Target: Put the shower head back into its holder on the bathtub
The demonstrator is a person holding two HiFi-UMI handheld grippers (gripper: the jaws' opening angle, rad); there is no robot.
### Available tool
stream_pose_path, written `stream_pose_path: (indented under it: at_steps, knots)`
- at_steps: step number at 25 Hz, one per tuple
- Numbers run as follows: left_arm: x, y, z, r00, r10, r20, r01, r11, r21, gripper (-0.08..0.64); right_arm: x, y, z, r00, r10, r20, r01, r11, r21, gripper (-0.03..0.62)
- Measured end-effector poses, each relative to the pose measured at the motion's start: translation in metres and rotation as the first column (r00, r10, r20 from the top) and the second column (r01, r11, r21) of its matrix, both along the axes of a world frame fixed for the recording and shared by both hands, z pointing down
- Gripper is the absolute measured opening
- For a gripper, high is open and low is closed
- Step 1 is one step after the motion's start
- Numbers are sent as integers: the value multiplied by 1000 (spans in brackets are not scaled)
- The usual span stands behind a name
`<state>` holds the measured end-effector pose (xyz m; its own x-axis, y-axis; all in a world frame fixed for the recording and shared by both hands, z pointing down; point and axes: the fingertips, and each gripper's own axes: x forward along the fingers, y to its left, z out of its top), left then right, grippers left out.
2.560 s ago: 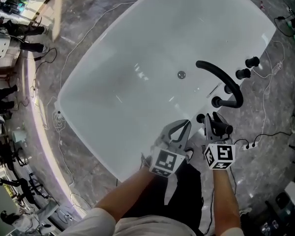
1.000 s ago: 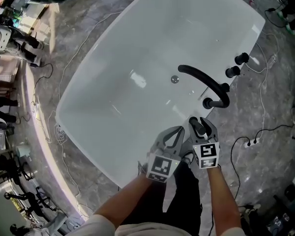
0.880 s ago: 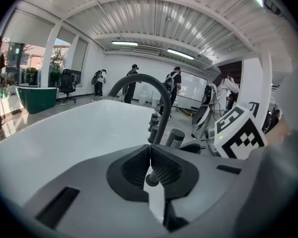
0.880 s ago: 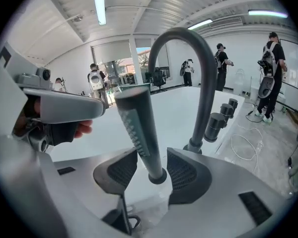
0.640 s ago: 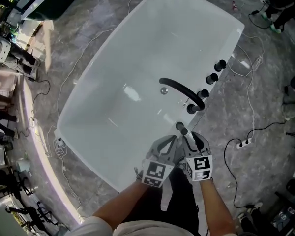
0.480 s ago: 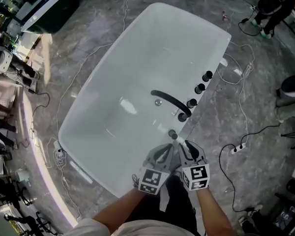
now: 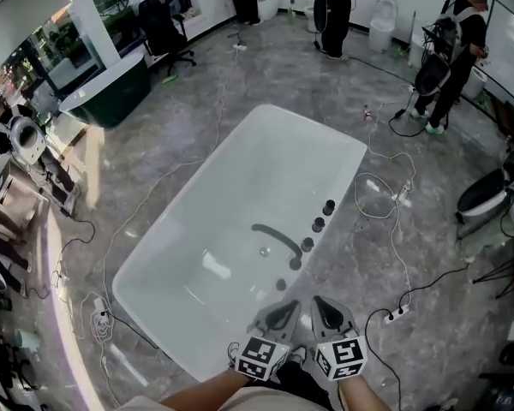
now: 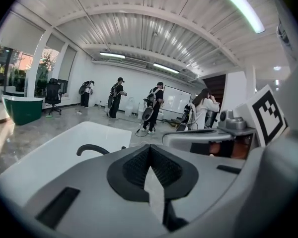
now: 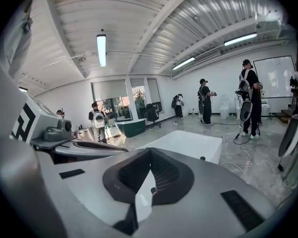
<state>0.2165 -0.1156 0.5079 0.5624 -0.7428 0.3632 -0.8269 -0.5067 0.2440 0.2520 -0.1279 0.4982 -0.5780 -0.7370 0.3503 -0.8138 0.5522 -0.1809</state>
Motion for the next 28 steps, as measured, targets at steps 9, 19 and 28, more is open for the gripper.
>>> stream_pose_path:
  at_steps: [9,19,28]
  knots:
    - [42,19,-47,998,59,0,-58,994,90,5,26,20,-49,1000,24,15,-25,996,84,14]
    - [35,28,-57,1000,11,5,-11,994,113,5,26,28,-65,1000,9,24,-12,992,125,14]
    - [42,34,-65,1000,-3,-9,4,993,120,5,30,38,-72,1000,-6,13,4,990,140,14]
